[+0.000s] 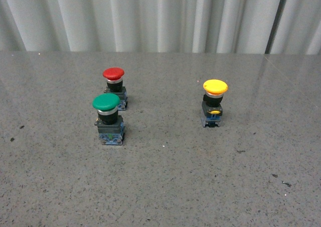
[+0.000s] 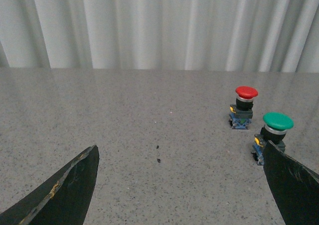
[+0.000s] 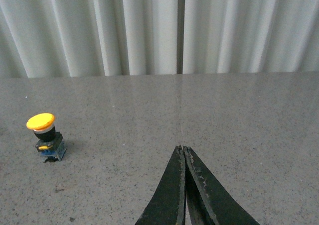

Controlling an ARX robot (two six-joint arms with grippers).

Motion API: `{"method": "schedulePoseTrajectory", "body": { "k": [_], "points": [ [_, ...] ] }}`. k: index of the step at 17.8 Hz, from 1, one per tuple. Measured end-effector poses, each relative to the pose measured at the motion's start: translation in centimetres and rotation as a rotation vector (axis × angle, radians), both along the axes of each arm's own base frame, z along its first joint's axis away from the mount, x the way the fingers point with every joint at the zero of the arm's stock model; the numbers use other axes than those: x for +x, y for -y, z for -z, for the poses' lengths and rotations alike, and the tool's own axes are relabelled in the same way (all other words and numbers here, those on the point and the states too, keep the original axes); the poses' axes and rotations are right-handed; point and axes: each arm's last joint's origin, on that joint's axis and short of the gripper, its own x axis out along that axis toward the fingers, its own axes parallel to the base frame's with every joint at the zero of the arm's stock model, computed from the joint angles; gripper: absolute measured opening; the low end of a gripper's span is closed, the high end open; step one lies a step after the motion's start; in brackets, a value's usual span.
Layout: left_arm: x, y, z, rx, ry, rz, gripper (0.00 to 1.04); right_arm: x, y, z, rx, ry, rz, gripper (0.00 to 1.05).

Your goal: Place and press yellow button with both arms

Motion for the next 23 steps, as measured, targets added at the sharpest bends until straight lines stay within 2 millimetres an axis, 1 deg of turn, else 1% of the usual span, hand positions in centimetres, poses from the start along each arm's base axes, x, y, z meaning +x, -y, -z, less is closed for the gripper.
{"method": "schedulePoseTrajectory", "body": {
  "k": [2,9,14,16,17,18,21,22,23],
  "points": [
    [0.0,0.0,0.0,0.000,0.000,0.000,0.98,-0.3,-0.1,0.4,0.000,0.003,-0.023,0.02],
    [0.0,0.0,0.0,0.000,0.000,0.000,0.98,-1.3,-0.1,1.7,-0.001,0.011,-0.023,0.02],
    [0.0,0.0,0.0,0.000,0.000,0.000,0.98,-1.5,-0.1,1.7,-0.001,0.018,-0.023,0.02],
    [0.0,0.0,0.0,0.000,0.000,-0.001,0.98,-2.5,-0.1,2.3,0.000,-0.024,-0.023,0.02],
    [0.0,0.0,0.0,0.000,0.000,0.000,0.98,-2.7,-0.1,1.8,-0.001,0.030,-0.023,0.02],
    [0.0,0.0,0.0,0.000,0.001,0.000,0.98,-2.6,-0.1,2.0,-0.001,0.006,-0.023,0.02],
    [0.0,0.0,0.0,0.000,0.001,0.000,0.98,-2.6,-0.1,2.0,-0.001,0.010,-0.024,0.02],
    [0.0,0.0,0.0,0.000,0.001,0.000,0.98,-2.6,-0.1,2.0,-0.001,0.010,-0.024,0.08],
    [0.0,0.0,0.0,0.000,0.001,0.000,0.98,-2.6,-0.1,2.0,-0.001,0.010,-0.024,0.17]
  ]
}}
